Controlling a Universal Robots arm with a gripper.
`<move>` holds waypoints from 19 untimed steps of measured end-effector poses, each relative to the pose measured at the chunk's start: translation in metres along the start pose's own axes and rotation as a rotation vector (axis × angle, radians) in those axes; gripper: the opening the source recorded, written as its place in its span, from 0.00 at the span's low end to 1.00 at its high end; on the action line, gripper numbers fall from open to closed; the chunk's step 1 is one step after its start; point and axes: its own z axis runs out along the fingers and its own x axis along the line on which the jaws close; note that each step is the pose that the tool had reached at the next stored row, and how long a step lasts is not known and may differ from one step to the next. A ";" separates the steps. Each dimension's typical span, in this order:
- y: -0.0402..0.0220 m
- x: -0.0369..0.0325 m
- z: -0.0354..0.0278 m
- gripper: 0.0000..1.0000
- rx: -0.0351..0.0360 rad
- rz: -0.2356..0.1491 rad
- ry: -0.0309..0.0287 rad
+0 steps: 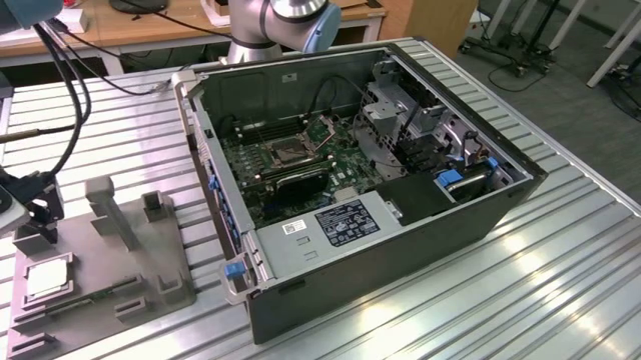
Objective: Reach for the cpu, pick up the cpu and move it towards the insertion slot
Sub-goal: 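Pick up the cpu and move it towards the insertion slot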
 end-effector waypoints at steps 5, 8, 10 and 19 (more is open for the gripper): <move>-0.0009 0.0000 0.0037 0.65 0.0002 0.000 0.0003; -0.0009 0.0000 0.0039 0.65 0.0001 0.000 0.0001; -0.0009 0.0000 0.0039 0.65 0.0001 0.000 0.0001; -0.0027 0.0001 0.0153 0.72 -0.0003 0.000 0.0001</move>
